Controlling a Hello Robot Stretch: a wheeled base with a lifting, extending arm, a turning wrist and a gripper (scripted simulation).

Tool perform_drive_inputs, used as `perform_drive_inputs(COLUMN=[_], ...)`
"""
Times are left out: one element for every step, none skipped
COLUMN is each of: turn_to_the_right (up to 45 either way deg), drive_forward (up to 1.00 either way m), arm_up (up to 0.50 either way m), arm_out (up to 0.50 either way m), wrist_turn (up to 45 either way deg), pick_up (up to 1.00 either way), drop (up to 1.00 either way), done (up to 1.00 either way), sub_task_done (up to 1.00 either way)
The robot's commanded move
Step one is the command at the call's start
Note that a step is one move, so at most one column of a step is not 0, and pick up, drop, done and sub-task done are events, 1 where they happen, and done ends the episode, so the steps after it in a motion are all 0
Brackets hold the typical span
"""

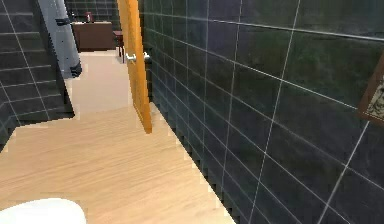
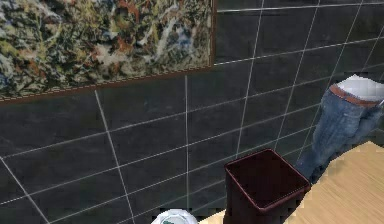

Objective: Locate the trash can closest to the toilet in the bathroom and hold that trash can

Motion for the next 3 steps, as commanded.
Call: perform_drive_inputs(turn_to_the_right=[0.0,0.0,0.0], drive_forward=[0.0,0.0,0.0], arm_up=[0.0,0.0,0.0], arm_out=[0.0,0.0,0.0], wrist_turn=[45.0,45.0,27.0], pick_up=[0.0,0.0,0.0], drop=[0.0,0.0,0.0], done=[0.0,0.0,0.0], sub_task_done=[0.0,0.0,0.0])
